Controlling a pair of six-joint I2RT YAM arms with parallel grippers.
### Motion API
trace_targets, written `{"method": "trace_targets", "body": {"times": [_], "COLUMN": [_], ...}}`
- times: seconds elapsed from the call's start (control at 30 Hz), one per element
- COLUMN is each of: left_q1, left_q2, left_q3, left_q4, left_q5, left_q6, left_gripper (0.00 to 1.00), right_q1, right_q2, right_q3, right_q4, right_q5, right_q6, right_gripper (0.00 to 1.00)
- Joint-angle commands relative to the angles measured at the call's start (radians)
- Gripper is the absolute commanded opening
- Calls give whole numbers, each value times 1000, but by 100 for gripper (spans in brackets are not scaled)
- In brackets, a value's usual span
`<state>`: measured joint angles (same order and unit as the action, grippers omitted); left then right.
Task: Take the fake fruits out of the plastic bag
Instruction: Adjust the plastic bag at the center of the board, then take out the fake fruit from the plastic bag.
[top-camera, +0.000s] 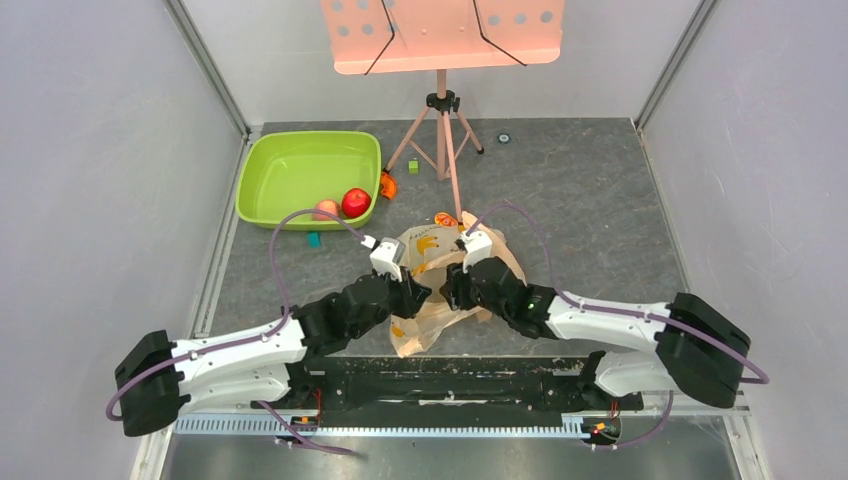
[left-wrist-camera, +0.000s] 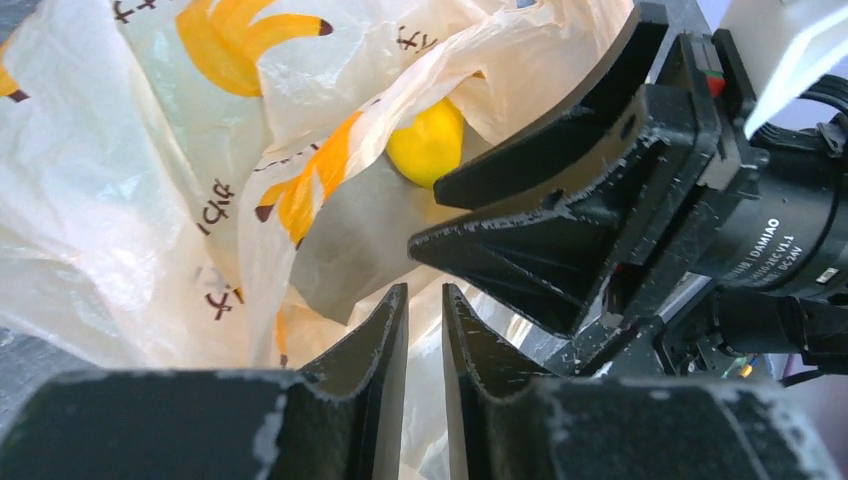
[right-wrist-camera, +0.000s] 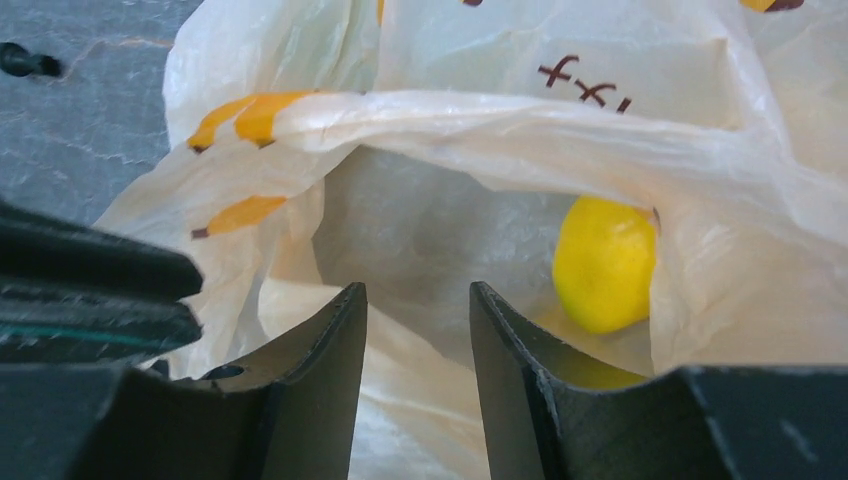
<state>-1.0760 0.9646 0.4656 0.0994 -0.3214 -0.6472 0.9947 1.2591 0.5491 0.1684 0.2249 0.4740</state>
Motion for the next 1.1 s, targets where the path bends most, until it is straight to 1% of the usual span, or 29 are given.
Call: {"method": "trace_targets", "body": {"times": [0.0,0.1,0.23,0.4,0.57,0.63,0.7,0.87,1.0,1.07], "left_q1": [-6,-6,-7,-6,-7,-7,-6,-6,-6,-7], "left_q2": [-49,-50,-41,-25,0,12,26,62,76,84], "left_q3": [-31,-36,-33,-27,-20,-19,-13,2,8,10], "left_q4": [-4,-6,-5,-4,1,6,11,20,29,31], "left_q5": [-57,-52,-47,-44,-35,-29,-22,-6,-2,-1], "left_q6": [-54,-57,-60,-57,-51,-50,-48,-42,-42,-41], "left_gripper": [24,23,23,23,22,22,22,22,22,22], "right_q1": [2,0,-19,-40,-76,-84,-94,-114,-121,-124], "right_q2": [80,138,203,247,258,258,258,262,269,273], "right_q3": [88,134,191,229,235,235,235,224,222,219], "right_q4": [70,71,45,21,9,1,-11,-29,-51,-58], "right_q5": [101,153,199,272,296,315,330,344,376,397], "right_q6": [-74,-144,-192,-237,-253,-261,-264,-250,-224,-210], "right_gripper": [45,46,49,60,71,74,80,91,98,98]}}
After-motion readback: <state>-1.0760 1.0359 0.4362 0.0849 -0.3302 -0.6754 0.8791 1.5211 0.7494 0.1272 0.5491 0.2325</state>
